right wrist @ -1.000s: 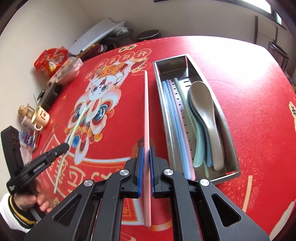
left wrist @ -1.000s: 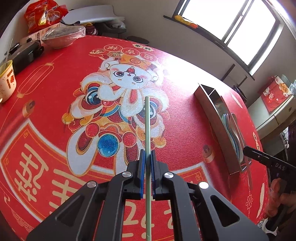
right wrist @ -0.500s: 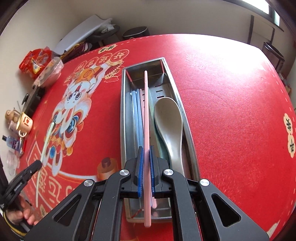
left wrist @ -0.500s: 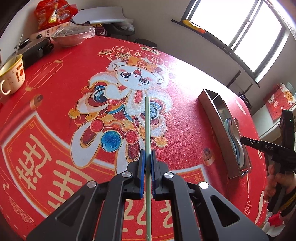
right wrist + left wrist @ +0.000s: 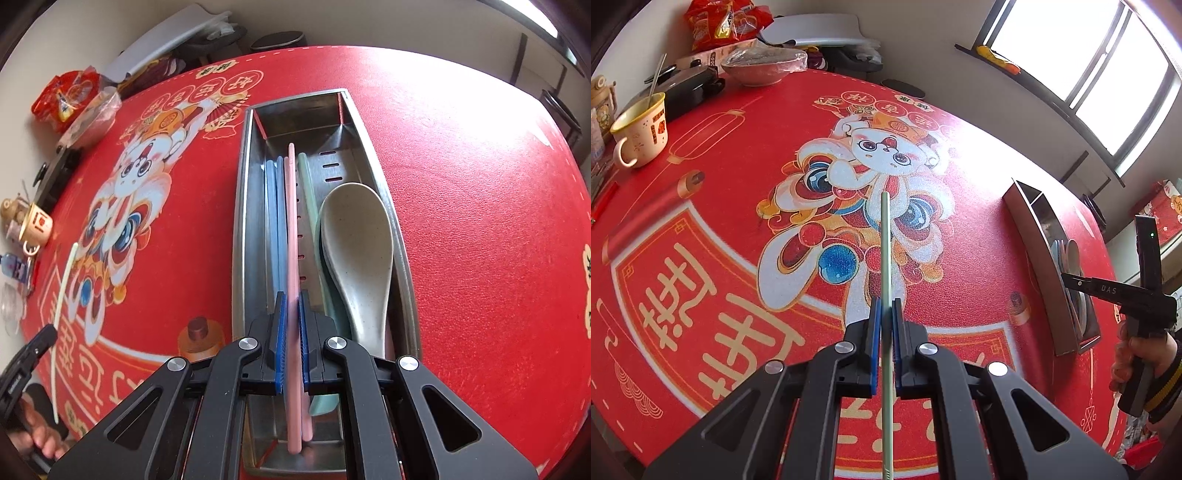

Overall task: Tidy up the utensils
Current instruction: 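Carry the pink chopstick into the steel tray and open the right gripper, then lower the pale green chopstick into the steel tray and open the left gripper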

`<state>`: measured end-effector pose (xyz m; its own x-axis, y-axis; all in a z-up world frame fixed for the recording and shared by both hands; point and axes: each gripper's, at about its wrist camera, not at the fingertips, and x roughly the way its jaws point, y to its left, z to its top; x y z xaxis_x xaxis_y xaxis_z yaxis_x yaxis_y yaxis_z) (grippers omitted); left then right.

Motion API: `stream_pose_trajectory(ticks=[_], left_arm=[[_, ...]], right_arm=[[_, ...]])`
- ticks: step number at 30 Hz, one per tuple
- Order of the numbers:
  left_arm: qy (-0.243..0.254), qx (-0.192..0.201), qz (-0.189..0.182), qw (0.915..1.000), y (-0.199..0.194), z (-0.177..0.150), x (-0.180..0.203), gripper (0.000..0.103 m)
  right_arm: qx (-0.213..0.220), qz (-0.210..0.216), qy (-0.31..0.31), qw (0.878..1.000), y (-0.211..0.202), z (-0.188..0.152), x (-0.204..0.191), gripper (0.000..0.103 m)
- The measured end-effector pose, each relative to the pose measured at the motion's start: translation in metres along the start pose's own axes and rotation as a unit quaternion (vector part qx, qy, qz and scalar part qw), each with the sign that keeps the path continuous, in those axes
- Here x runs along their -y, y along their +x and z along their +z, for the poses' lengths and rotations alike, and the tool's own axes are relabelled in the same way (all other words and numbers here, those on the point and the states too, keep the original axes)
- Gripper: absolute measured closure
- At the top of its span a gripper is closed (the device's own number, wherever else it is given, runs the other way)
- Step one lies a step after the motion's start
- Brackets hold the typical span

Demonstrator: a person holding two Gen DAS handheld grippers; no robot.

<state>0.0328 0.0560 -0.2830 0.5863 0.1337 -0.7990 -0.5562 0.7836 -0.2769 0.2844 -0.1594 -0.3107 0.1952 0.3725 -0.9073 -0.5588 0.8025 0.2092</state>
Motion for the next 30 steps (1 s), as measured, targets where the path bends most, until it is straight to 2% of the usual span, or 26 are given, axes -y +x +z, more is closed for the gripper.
stream_pose_trajectory(ticks=[7,13,15,16,17,18,21,22,25,30], left_arm=[[0.009,-0.002,-0.006,0.9999,0.001,0.003,0.011,0.097],[0.025,-0.002,-0.016,0.9995,0.003,0.007,0.029,0.097],[0.031,-0.003,-0.018,0.9994,0.005,0.008,0.036,0.097],[0.034,-0.004,-0.02,0.9992,0.006,0.009,0.04,0.097],[0.036,-0.005,-0.022,0.9991,0.007,0.01,0.044,0.097],[0.04,-0.006,-0.024,0.9989,0.007,0.01,0.048,0.097],[0.053,-0.009,-0.03,0.9981,0.01,0.012,0.064,0.097],[0.058,-0.01,-0.032,0.9977,0.011,0.012,0.07,0.097],[0.075,-0.013,-0.04,0.9963,0.015,0.014,0.088,0.097],[0.095,-0.02,-0.057,0.9936,0.022,0.017,0.121,0.097]], right_arm=[[0.01,0.007,0.013,1.0,-0.011,-0.003,0.001,0.095],[0.032,-0.014,-0.009,0.999,-0.042,-0.012,-0.004,0.094],[0.041,-0.016,-0.011,0.999,-0.053,-0.016,-0.003,0.09],[0.047,-0.017,-0.012,0.999,-0.059,-0.018,-0.002,0.077],[0.055,-0.02,-0.012,0.998,-0.065,-0.02,0.0,0.051],[0.068,-0.025,-0.013,0.997,-0.073,-0.022,0.001,0.044],[0.086,-0.023,-0.015,0.996,-0.089,-0.026,0.009,0.043],[0.087,-0.021,-0.012,0.996,-0.093,-0.027,0.013,0.039],[0.107,-0.038,-0.003,0.994,-0.106,-0.031,0.025,0.015],[0.131,-0.063,0.012,0.989,-0.124,-0.038,0.051,0.015]])
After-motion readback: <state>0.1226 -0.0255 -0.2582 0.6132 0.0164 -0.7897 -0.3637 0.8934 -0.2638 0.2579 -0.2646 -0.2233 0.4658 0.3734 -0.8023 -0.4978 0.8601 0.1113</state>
